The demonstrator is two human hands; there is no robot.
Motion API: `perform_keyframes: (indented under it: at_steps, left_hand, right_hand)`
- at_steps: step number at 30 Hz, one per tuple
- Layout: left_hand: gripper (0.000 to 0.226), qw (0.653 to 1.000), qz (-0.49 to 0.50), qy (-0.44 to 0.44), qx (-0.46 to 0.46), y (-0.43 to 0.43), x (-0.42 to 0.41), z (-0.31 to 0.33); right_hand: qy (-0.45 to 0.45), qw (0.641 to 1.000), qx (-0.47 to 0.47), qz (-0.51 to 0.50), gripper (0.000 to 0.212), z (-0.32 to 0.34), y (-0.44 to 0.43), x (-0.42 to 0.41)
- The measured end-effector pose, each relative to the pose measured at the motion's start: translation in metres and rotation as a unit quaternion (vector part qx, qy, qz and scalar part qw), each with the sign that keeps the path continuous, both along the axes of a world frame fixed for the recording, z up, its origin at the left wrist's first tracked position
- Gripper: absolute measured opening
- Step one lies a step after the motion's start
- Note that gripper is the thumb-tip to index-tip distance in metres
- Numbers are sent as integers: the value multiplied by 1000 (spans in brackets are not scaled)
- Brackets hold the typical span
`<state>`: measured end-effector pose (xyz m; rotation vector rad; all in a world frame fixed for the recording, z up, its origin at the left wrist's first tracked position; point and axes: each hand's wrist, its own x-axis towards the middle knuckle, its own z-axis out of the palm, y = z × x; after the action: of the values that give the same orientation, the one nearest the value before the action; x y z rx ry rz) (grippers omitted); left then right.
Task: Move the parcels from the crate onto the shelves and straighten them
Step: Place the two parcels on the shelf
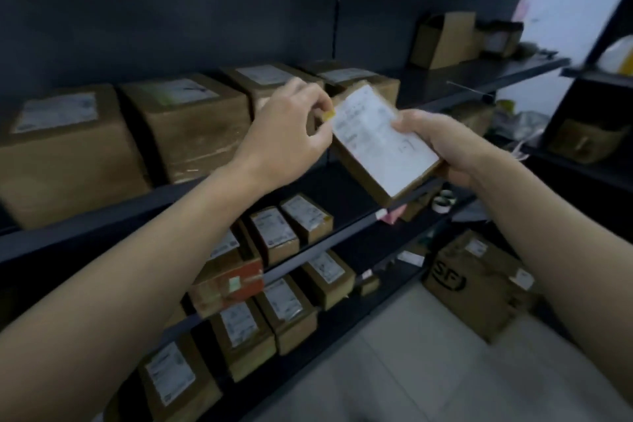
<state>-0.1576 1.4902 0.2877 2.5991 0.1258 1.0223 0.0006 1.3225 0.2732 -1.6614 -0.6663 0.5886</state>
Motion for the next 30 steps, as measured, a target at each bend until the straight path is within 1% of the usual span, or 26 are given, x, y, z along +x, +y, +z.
perform_keyframes:
  at_steps: [2,4,7,8,11,13,18,23,25,27,28,30]
  left_hand:
    - [18,999,-28,31,4,-11,24,-12]
    - [22,996,-46,80,18,-18,50,-27]
    - [23,987,-42,153,12,-20,91,-51]
    - [23,983,-36,182,7,-19,106,-60]
    - [25,963,-4,271,-7,-14,144,-89]
    - [26,954,21,299,-21,-9,163,-104]
    - [26,944,91,309,-67,2,183,-124]
    - [30,932,140,322,-85,12,184,-131]
    - [29,932,153,317,-83,15,182,-133]
    - [29,935,162,305,-77,16,180,-136]
    - [30,936,165,301,-73,16,181,-138]
    - [30,938,169,296,-62,16,182,-140]
  right_hand:
    - [0,998,-63,0,24,-24,-15,29]
    - [12,994,-113,4,25,-50,-18,59]
    - [36,986,-159,13,16,-86,-6,104]
    - [45,984,-172,18,16,-96,0,120]
    - [83,979,-184,26,33,-129,21,165]
    - [104,977,-186,31,39,-149,38,191]
    - [164,964,-206,39,46,-205,84,231]
    - [203,951,-227,51,43,-246,126,246]
    - [214,946,-238,58,33,-259,141,251]
    - [225,941,-245,67,15,-265,151,251]
    - [229,939,-249,69,12,-269,156,251]
    - [220,937,-261,71,13,-274,162,252]
